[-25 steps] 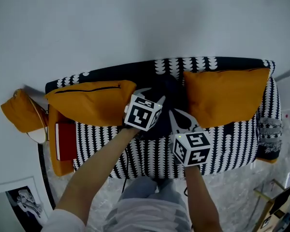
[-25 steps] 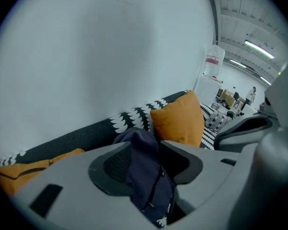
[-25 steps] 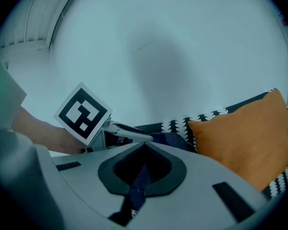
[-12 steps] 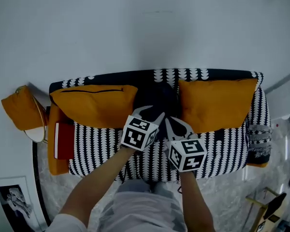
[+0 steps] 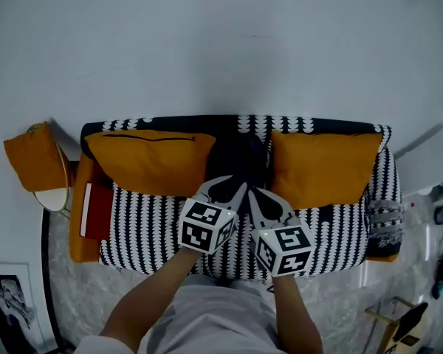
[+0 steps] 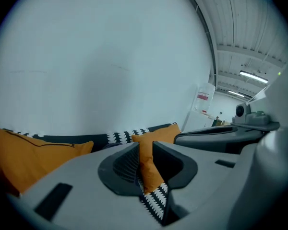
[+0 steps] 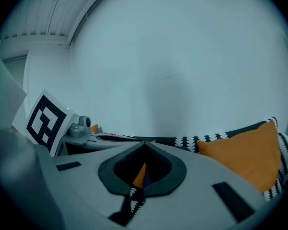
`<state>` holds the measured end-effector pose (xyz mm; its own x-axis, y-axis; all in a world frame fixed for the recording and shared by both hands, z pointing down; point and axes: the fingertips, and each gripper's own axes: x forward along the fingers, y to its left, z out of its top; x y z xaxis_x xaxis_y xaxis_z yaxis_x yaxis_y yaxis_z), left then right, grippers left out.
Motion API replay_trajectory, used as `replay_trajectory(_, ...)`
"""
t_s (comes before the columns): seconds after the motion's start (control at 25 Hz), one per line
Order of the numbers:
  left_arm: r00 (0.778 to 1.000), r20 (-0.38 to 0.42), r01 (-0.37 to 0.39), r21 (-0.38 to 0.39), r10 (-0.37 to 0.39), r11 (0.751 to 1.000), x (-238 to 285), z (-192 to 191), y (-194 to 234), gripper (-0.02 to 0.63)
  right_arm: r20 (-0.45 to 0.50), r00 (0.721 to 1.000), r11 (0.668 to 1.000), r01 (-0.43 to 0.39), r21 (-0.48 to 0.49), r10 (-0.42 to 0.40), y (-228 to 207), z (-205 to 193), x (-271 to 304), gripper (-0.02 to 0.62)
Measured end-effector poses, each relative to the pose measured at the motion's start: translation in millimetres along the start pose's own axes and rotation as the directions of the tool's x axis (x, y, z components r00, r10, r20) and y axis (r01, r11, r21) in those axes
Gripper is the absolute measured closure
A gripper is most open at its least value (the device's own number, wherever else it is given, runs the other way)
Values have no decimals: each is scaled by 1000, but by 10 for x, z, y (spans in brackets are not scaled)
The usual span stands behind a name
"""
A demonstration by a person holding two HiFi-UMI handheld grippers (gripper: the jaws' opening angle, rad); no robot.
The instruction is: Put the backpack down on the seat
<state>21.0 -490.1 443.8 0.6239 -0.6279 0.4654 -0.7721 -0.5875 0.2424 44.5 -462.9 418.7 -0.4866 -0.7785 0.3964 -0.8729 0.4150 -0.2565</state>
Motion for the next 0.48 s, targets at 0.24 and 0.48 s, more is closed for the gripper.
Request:
replay_trajectory(0.24,997,49,-58,-35,60,998,-422,44,-31,566,23,999,999,-43,-34,44,300,147,-146,594)
replay_trajectory(0.48,989,107,-100,-63,106,993,-757,101,-23,601,22,998,996,-63,-59,64,549,136,-157,594)
